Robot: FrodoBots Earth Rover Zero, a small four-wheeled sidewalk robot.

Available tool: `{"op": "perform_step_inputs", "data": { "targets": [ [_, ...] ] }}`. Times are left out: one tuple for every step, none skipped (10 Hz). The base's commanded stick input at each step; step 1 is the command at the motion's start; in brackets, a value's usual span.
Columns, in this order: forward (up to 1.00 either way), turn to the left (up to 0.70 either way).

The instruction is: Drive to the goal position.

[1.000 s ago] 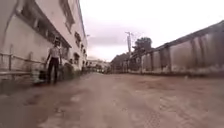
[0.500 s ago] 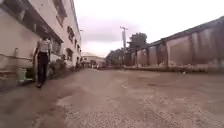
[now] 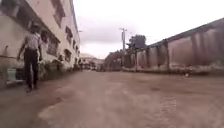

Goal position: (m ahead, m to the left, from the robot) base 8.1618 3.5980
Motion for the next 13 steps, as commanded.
{"op": "perform_step_inputs", "data": {
  "targets": [
    [0.85, -0.34],
    [0.85, -0.34],
    [0.85, -0.34],
    [0.85, -0.13],
    [0.85, -0.11],
    [0.85, -0.34],
    [0.85, -0.34],
    [0.85, -0.32],
    [0.85, -0.09],
    [0.85, -0.06],
    [0.85, -0.17],
    [0.85, -0.27],
    [0.85, -0.28]
  ]
}}
